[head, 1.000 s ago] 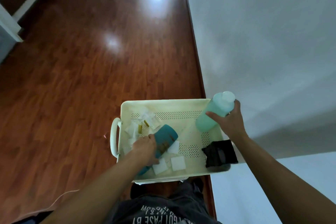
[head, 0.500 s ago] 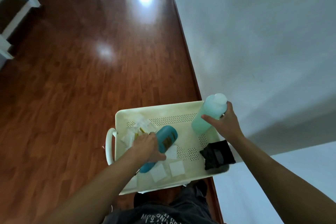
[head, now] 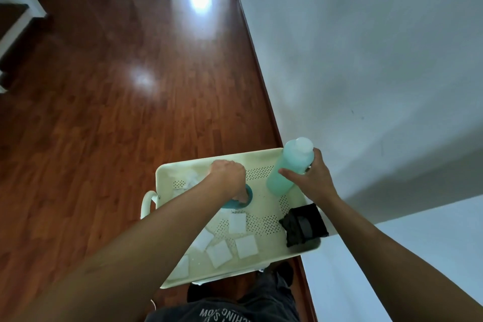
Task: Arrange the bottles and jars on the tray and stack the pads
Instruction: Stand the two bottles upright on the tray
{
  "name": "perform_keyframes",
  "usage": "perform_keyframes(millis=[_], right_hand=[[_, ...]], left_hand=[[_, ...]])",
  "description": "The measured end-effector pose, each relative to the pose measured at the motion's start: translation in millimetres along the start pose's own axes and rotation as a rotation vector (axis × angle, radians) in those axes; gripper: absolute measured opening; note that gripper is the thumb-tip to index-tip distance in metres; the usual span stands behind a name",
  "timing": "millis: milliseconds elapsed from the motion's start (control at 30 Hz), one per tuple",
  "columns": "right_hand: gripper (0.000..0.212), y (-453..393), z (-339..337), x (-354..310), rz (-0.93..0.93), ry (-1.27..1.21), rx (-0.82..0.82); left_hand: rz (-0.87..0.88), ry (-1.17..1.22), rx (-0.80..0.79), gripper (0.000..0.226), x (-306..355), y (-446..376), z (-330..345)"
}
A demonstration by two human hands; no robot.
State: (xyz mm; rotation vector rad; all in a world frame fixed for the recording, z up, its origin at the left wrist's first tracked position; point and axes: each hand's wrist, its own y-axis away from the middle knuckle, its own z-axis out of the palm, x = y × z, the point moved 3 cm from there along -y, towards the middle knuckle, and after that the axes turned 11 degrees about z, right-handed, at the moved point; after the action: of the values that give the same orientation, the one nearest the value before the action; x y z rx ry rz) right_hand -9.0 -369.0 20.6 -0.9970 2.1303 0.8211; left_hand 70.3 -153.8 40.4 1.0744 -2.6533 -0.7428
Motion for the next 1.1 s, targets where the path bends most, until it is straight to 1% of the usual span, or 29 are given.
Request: perform_keyframes(millis=[100,200,267,367,433,500,633,700,767,933,1100], right_hand=[[0.094,0,0,-1,-0.001,0.008,0.005],[0.093,-1,0,-1,-0.002,0.01,0.004],[0.093,-1,0,-1,-0.002,0.021,0.013],[0.094,-2,0,-1,-0.003,0.031,0.021],[0.095,-3,-1,-1,-0.002,0.034,0.018],[0.095,-3,-2,0,-0.001,0.047,0.017],[0.095,-4,-2,1,0.005,0.063,0.011],[0.095,-4,-2,0,-0.001,0.066,0.013],[0.094,-4,-1,0,-0.005,0.066,0.013],[0.094,-4,-3,1,-0.003,0.072,0.007],[0.093,-1,-4,1,-0.001,0.059,0.023]], left_hand=[[0.066,-0.066,-0.009,0.03,6,-8,-20],[0.123,-0.112,-0.013,0.038,14,-16,-30],[0.141,-0.152,0.021,0.04,20,-19,-34],[0.153,-0.174,0.097,0.037,30,-21,-41],[0.145,-0.158,0.124,0.04,33,-22,-46],[0.13,-0.129,0.117,0.049,32,-21,-48],[0.123,0.0,0.039,0.069,22,-16,-50],[0.134,0.053,0.015,0.073,18,-13,-53],[0.152,0.069,0.027,0.072,18,-10,-55],[0.18,0.041,0.084,0.062,17,-8,-60],[0.191,0.074,0.126,0.062,13,-11,-66]])
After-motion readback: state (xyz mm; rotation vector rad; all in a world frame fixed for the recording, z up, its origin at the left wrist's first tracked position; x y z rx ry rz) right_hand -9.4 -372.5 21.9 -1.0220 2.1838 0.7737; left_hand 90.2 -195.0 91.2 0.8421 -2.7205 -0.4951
